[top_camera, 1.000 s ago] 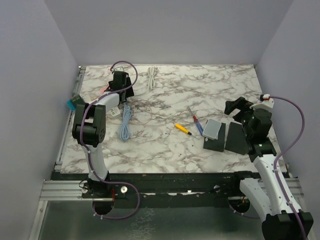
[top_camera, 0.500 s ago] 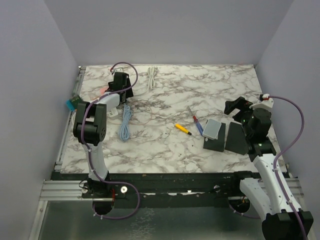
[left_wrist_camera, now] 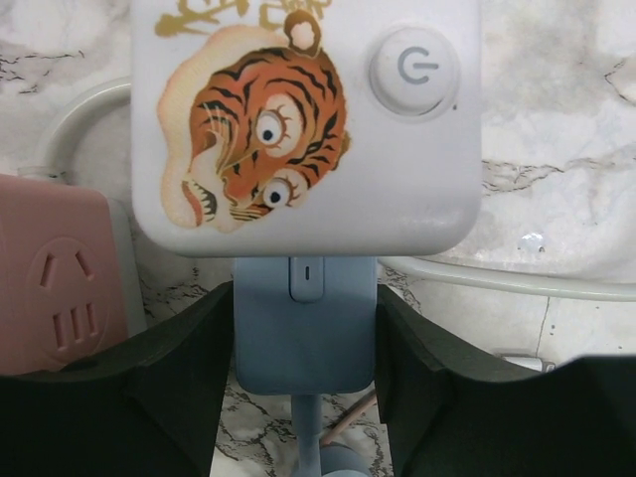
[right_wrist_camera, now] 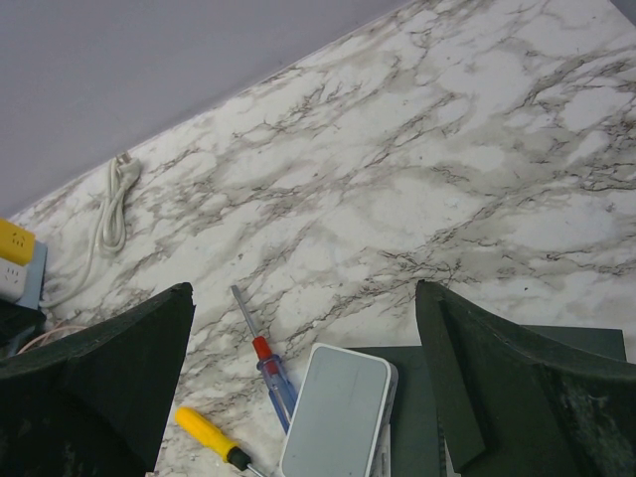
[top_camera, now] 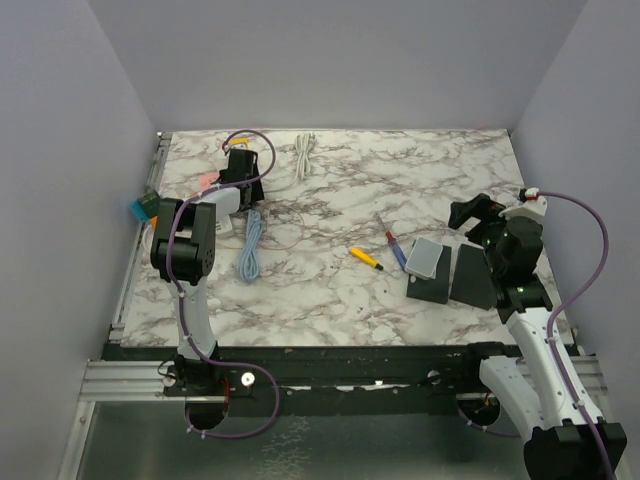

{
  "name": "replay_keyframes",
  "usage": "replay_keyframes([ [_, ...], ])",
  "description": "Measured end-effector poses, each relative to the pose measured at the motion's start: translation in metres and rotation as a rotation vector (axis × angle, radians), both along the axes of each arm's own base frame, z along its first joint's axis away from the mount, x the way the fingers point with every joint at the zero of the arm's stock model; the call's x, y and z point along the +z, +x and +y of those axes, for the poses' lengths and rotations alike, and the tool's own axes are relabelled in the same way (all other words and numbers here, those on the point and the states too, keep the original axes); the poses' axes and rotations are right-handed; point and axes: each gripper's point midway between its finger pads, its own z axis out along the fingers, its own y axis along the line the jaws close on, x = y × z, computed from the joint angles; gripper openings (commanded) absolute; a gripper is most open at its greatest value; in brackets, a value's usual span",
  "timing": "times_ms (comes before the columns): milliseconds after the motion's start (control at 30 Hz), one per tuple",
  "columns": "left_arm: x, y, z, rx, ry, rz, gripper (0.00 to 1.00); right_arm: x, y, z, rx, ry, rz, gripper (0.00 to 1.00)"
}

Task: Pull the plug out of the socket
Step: Move the socket to the center of the board.

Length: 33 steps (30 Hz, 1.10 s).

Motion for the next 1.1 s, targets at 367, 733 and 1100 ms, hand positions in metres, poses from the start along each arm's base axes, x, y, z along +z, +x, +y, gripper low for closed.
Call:
replay_keyframes([
  [367, 0.0, 0.0, -0.001, -0.03, 0.013, 0.004, 0.03, 0.0, 0.0, 0.0, 0.001, 0.0, 0.001, 0.99],
  [733, 0.002, 0.0, -0.007, -0.1, -0.009, 0.007, 0.0, -0.006, 0.002, 0.004, 0.021, 0.003, 0.02, 1.0],
  [1100, 0.06, -0.023, -0.021, -0.165, -0.061, -0.093, 0.0, -0.011, 0.004, 0.007, 0.038, 0.006, 0.038, 1.0],
])
